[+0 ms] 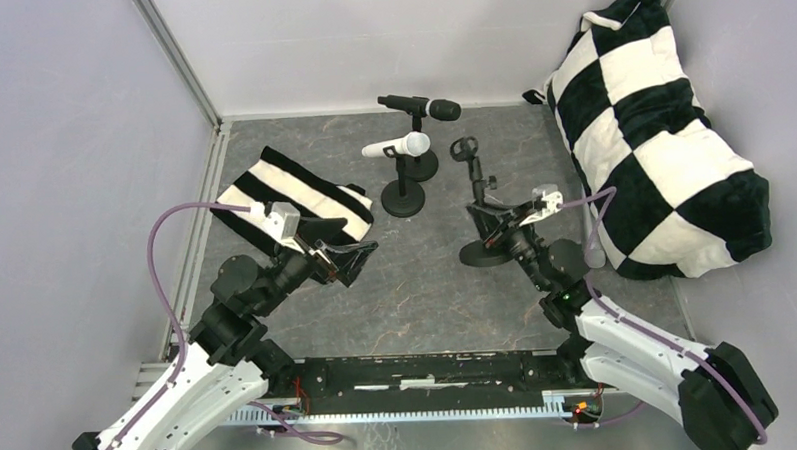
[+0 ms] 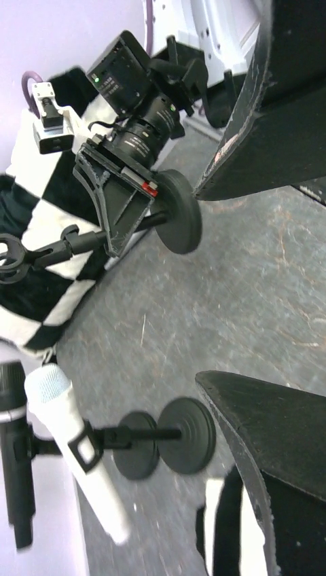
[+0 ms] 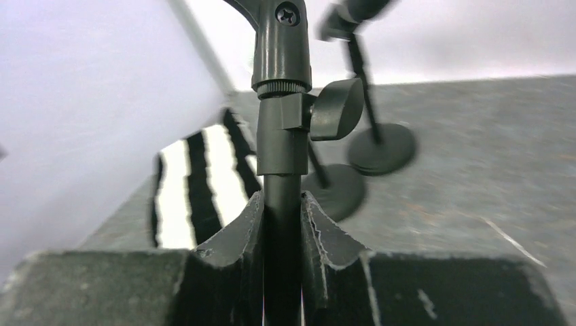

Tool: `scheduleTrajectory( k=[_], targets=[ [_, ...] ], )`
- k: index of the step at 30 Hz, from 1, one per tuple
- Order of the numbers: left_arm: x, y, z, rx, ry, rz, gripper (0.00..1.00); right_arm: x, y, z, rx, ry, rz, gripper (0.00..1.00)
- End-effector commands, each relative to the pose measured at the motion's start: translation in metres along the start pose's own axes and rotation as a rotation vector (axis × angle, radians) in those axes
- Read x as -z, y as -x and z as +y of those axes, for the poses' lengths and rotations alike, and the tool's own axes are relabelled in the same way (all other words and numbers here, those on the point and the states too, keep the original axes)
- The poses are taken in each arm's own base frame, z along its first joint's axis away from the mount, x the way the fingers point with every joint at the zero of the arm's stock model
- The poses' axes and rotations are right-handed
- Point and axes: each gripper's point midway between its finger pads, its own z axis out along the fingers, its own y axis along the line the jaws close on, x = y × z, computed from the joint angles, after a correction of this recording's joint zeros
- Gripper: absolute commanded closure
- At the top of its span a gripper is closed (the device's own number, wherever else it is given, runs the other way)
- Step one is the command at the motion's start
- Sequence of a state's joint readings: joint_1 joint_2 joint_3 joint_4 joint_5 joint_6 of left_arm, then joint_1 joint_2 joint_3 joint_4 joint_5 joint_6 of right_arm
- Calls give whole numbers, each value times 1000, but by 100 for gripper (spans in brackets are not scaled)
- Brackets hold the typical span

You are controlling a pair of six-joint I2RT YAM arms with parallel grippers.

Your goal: Attach the microphones to the stand

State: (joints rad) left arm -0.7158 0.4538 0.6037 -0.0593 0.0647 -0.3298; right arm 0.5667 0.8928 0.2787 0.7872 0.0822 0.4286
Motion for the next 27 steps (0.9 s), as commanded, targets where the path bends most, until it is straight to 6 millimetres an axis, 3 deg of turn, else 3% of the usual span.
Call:
scheduleTrajectory(
  k=[1, 6, 9, 14, 20, 27],
  targets=[
    [-13, 39, -45, 45, -214, -105, 1, 12, 72, 74, -132, 250, -248, 100],
    [-20, 52, -70, 25, -348, -124, 1, 28, 87, 146, -214, 551, -227, 100],
    [-24, 66, -82, 2, -405, -150, 1, 30, 95, 171, -228, 631, -224, 100],
    [-34, 93, -94, -53, -455, -223, 0, 31, 115, 196, -298, 713, -243, 100],
    [-46, 102, -102, -91, -515, -292, 0, 40, 138, 219, -391, 807, -273, 100],
    [-56, 111, -119, -71, -615, -303, 4, 51, 141, 243, -403, 925, -231, 100]
  ],
)
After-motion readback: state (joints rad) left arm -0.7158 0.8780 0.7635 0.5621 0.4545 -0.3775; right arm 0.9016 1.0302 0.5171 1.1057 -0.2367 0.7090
